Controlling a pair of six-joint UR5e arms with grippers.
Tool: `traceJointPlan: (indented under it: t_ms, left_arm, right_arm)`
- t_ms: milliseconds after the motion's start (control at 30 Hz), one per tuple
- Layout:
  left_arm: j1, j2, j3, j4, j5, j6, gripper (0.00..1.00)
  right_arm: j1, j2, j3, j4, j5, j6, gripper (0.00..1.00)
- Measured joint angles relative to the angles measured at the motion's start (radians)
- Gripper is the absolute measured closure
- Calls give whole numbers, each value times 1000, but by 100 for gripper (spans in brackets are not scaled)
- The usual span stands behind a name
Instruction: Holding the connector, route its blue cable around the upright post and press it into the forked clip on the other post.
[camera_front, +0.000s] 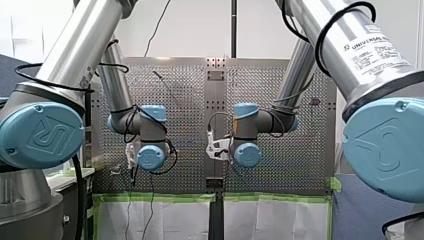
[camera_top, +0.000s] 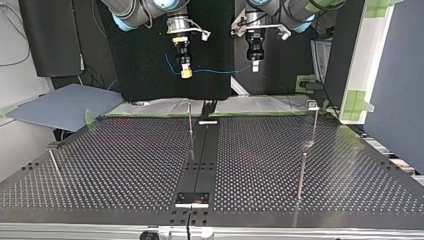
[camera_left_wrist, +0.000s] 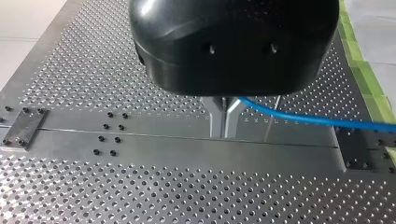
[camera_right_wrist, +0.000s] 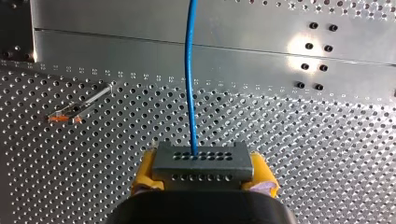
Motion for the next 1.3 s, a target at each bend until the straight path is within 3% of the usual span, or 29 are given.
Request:
traceJointPlan:
  t_ms: [400, 733, 1300]
  left_arm:
    - [0, -2, 1, 0, 0, 1, 93]
    - [48, -15, 2, 1, 3, 8, 93]
    - [51, -15, 2, 2, 3, 8, 93]
  right_arm:
    - [0, 0, 0, 2, 0, -1, 100]
    - [0, 0, 0, 14, 0, 0, 100]
    - [0, 0, 0, 14, 0, 0, 100]
